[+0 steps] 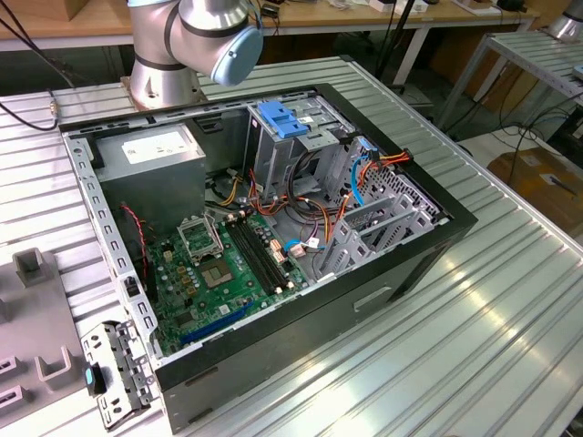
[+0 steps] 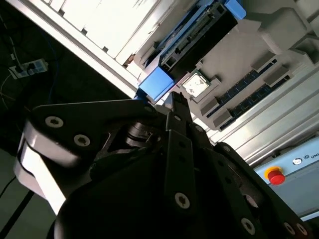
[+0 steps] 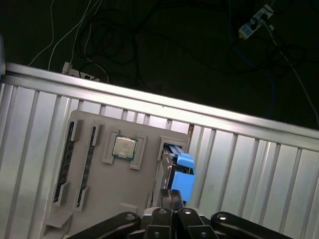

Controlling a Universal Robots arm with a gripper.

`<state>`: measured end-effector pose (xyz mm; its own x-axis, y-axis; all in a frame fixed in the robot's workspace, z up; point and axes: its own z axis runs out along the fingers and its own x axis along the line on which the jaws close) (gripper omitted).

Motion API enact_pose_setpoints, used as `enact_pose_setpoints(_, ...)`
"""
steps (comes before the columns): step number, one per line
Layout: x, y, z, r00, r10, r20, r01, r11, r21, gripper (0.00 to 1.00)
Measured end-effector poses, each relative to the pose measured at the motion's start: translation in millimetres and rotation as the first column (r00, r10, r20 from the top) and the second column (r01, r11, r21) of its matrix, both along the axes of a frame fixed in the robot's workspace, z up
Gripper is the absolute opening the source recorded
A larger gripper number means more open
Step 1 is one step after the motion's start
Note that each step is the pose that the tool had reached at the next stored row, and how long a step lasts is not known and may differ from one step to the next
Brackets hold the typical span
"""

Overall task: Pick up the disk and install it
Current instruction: 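Pick up the disk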

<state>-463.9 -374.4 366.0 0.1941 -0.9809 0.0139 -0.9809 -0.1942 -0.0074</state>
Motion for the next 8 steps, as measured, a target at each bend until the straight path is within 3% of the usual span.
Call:
enact_pose_setpoints(3, 0.0, 0.0, -3.2, 0.999, -0.045, -0.0003, 0.045, 0.999, -0.0002, 0.11)
enact_pose_setpoints(5, 0.0, 0.1, -5.5, 0.9964, -0.085, -0.0003, 0.085, 0.9964, -0.0002, 0.11)
enact_pose_setpoints(8, -0.1, 1.3, -8.2, 0.9937, -0.112, -0.0002, 0.112, 0.9937, -0.0001, 0.11)
